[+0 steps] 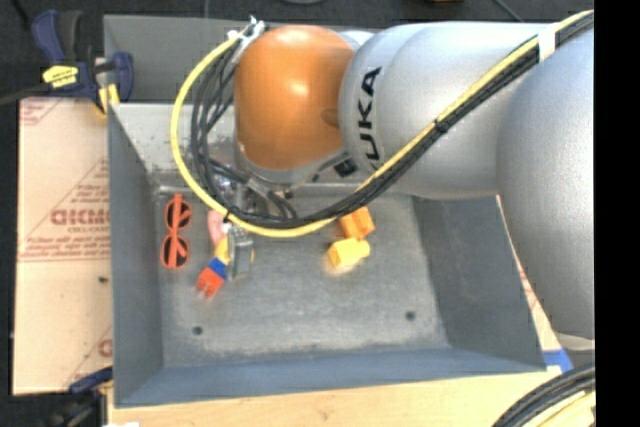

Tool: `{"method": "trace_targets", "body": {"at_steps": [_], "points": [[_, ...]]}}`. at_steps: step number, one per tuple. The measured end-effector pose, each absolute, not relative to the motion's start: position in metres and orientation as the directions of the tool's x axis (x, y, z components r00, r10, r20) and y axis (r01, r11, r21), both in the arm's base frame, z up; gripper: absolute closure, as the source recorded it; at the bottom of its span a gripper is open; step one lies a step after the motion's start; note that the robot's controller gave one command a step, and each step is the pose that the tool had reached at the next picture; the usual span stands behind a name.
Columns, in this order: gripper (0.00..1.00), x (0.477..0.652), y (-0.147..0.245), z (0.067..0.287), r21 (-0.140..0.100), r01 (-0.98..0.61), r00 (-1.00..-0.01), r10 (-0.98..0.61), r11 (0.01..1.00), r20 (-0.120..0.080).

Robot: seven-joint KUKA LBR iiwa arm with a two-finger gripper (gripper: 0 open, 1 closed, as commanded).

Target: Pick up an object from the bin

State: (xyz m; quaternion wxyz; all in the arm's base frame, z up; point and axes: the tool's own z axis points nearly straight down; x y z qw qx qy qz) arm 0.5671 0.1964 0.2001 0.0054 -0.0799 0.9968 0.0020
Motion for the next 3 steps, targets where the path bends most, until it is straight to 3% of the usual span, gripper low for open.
{"method": "trace_targets", "body": {"at_steps": [1,2,3], "points": [[0.00,0.566,0.168,0.166,-0.002,-0.510,-0.860,-0.510,0.860,0.000],[0.00,0.596,0.172,0.130,-0.003,-0.656,-0.755,-0.656,0.755,-0.006],[0.00,0.607,0.163,0.090,-0.003,-0.793,-0.609,-0.793,0.609,-0.004]]}}
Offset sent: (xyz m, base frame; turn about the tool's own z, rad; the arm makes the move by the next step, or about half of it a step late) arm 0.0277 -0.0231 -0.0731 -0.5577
